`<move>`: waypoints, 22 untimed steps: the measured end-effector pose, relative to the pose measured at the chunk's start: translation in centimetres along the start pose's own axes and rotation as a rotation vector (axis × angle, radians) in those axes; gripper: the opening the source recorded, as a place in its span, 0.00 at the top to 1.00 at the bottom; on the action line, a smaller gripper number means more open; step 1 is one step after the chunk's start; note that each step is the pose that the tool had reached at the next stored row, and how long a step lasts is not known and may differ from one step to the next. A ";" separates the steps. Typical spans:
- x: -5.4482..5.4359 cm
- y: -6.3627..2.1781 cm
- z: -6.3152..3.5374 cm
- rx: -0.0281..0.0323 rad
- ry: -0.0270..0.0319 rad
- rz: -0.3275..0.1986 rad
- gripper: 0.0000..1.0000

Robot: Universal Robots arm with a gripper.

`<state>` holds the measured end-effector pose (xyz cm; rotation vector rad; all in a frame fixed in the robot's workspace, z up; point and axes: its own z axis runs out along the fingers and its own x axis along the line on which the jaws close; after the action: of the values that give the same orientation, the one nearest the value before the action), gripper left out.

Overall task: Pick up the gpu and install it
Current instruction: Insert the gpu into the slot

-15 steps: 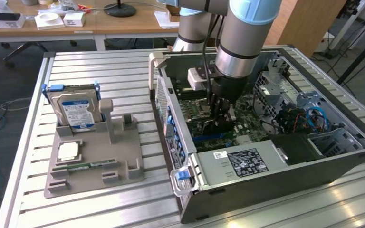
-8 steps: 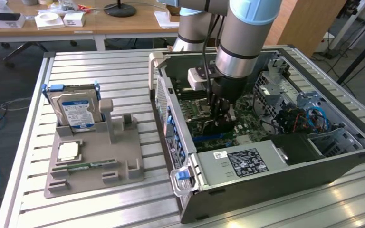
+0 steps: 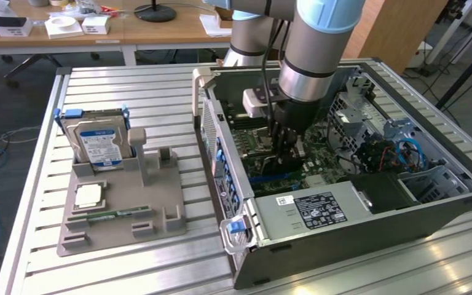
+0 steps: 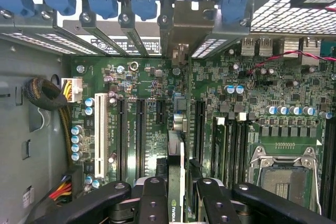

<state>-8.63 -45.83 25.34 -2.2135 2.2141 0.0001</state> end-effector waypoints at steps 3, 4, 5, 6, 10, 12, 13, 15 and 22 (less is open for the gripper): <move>0.0 0.00 0.13 0.0000 0.0003 0.000 0.74; 0.0 0.00 0.13 0.0000 0.0004 0.000 0.74; 0.0 0.00 0.13 0.0000 0.0004 0.000 0.74; 0.0 0.00 0.14 0.0001 0.0003 0.000 0.74; 0.0 0.00 0.17 0.0001 0.0002 0.000 0.74; 0.0 0.00 0.17 0.0001 0.0002 0.000 0.74; 0.0 0.00 0.17 0.0001 0.0002 0.000 0.74; 0.0 0.00 0.17 0.0001 0.0002 -0.003 0.74; 0.0 0.00 0.17 0.0000 0.0001 -0.015 0.74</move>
<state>-8.63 -45.83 25.16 -2.2299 2.1977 -0.0001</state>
